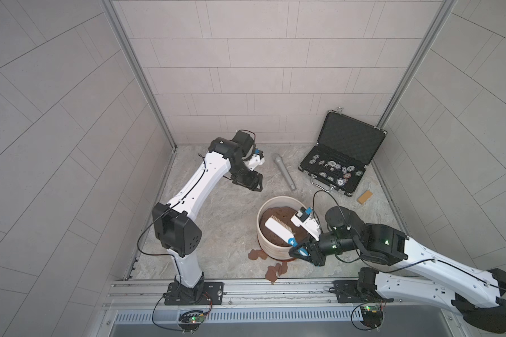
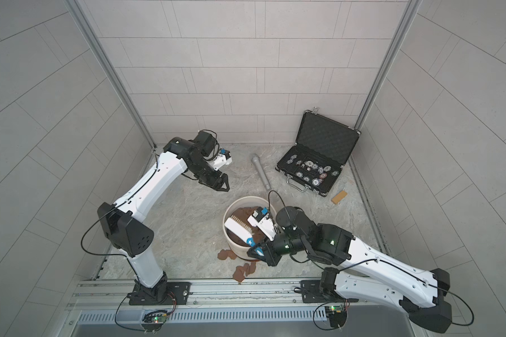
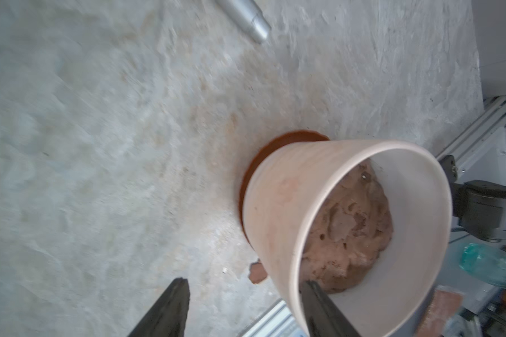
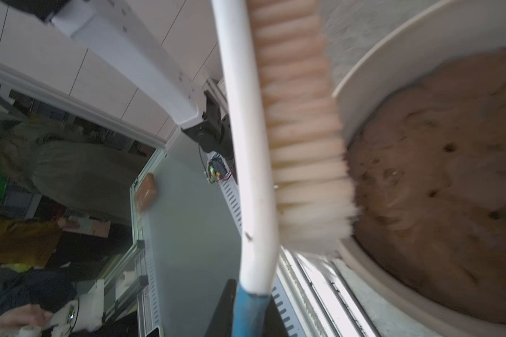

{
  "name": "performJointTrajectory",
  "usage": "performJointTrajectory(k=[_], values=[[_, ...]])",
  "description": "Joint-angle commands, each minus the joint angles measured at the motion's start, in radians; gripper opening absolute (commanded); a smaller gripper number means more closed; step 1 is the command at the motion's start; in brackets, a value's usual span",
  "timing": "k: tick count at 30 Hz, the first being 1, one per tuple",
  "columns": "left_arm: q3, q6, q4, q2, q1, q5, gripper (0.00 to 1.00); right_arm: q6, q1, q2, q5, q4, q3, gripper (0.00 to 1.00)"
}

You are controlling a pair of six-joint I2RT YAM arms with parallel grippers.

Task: Scrub the dried mud off the ceramic pot
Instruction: Brush off the soil from the pot, then place the brush at the center of the board.

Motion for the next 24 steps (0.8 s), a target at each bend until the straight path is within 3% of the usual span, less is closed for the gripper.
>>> performJointTrajectory(k=[1,3,8,10,16,19,24], values=[[-0.001,-0.052,0.039,-0.047,0.097,0.035,0.81,0.015,-0.164,0.041,-0.003,-0.031,0.091,0.00],[-0.051,-0.074,0.091,-0.067,0.155,0.034,0.98,0.033,-0.291,0.073,-0.025,-0.028,0.132,0.00],[-0.239,-0.082,0.231,-0.110,0.282,0.029,1.00,0.029,-0.654,0.138,-0.119,-0.040,0.137,0.00],[-0.356,-0.091,0.341,-0.150,0.322,0.010,1.00,-0.025,-0.755,0.168,-0.076,-0.055,0.125,0.00],[-0.689,-0.098,0.673,-0.289,0.333,-0.170,1.00,-0.173,-0.783,0.230,0.244,-0.144,0.064,0.00],[-0.799,-0.099,0.802,-0.333,0.333,-0.212,1.00,-0.173,-0.783,0.226,0.278,-0.100,-0.045,0.00],[-0.862,-0.104,0.889,-0.319,0.334,-0.238,1.00,-0.124,-0.774,0.240,0.286,0.053,-0.213,0.00]])
